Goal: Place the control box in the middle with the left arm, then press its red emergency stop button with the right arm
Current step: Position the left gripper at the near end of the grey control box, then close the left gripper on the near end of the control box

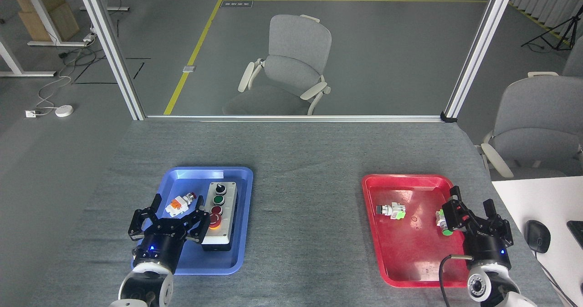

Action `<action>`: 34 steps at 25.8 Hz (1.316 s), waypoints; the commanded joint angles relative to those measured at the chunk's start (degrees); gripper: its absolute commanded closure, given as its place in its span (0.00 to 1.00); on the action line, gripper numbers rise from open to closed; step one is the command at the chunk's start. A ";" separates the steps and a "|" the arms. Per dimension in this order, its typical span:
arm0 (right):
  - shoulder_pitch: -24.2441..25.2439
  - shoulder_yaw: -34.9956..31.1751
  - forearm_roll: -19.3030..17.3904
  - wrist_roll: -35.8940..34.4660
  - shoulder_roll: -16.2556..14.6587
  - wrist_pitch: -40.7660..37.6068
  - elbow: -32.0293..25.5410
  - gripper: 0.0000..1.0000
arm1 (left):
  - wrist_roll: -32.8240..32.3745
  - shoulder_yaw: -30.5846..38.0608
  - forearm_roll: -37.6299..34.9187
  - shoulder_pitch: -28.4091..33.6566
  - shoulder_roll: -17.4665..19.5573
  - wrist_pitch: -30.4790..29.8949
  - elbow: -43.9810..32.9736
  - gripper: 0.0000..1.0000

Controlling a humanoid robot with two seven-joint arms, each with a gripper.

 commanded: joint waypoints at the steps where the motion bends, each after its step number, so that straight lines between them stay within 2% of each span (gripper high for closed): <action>1: -0.08 -0.07 0.00 -0.06 -0.07 -0.02 0.00 0.01 | 0.09 0.19 0.05 0.12 0.17 0.16 -0.14 0.01; 12: 0.09 0.02 0.00 -0.06 0.02 -0.02 -0.09 0.01 | 0.27 0.89 0.57 0.30 -0.01 0.16 0.12 0.01; 17: -0.17 0.02 0.00 -0.06 0.02 -0.02 0.00 0.01 | 4.05 0.80 0.48 0.39 0.08 0.78 0.39 0.01; 22: -0.26 -0.07 0.00 -0.06 0.02 0.07 0.00 0.01 | 4.92 0.62 0.40 0.47 0.26 0.69 0.65 0.01; 31: -0.08 0.02 0.00 -0.06 0.11 -0.02 0.00 0.01 | 5.01 0.36 -0.22 2.67 0.26 0.07 1.27 0.01; 34: -0.08 0.02 0.00 -0.06 0.11 -0.02 0.00 0.01 | 5.01 0.10 -0.22 5.13 -0.36 0.07 0.12 0.01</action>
